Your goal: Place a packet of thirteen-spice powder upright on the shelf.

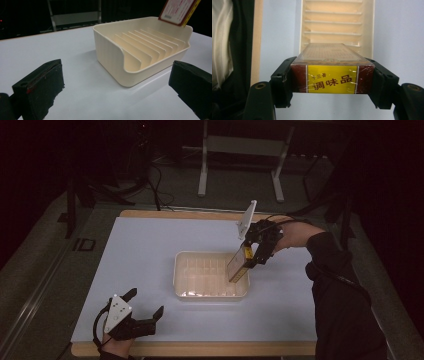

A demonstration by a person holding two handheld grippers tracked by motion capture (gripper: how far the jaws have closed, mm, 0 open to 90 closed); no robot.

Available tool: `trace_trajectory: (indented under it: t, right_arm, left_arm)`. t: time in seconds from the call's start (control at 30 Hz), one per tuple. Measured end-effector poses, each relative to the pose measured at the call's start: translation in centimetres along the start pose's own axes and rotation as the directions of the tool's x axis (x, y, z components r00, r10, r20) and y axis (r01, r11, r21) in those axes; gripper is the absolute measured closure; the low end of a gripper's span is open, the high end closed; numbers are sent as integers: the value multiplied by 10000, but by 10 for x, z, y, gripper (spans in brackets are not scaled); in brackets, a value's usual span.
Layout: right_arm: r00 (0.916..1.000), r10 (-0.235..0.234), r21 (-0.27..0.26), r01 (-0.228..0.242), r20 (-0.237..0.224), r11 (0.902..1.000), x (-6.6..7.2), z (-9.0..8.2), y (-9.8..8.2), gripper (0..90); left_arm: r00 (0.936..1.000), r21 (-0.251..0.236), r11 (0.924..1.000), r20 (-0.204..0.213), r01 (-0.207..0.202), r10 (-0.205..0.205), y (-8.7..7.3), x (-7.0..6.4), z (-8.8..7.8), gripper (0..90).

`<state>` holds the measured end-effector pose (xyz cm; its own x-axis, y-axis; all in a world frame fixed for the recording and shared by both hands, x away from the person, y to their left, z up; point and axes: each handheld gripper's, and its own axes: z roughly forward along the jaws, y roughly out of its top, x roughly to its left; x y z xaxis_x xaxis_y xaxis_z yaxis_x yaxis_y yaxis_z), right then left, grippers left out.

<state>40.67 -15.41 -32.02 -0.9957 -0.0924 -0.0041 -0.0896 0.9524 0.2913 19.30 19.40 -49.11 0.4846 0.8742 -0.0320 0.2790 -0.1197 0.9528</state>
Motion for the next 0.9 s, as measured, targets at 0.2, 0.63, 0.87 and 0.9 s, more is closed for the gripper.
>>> trace_trajectory:
  t: [0.2, 0.63, 0.87, 0.9]
  right_arm:
    - [9997, 76, 88, -74, -212, 9999, -7, 15, -2, 318]
    - [9991, 130, 782, -99, -396, 9969, -15, 45, 2, 318]
    - [9978, 240, 1007, -176, -625, 9948, -18, 59, 4, 318]
    - [9976, 227, 1014, -161, -651, 9947, -18, 61, 5, 318]
  left_arm:
    - [10000, 17, 10000, 20, -19, 19, 0, 0, 0, 0]
    - [10000, 29, 10000, 61, -29, 29, 0, 0, 0, 0]
    - [10000, 41, 10000, 59, -33, 33, 0, 0, 0, 0]
    - [10000, 44, 10000, 59, -32, 32, 0, 0, 0, 0]
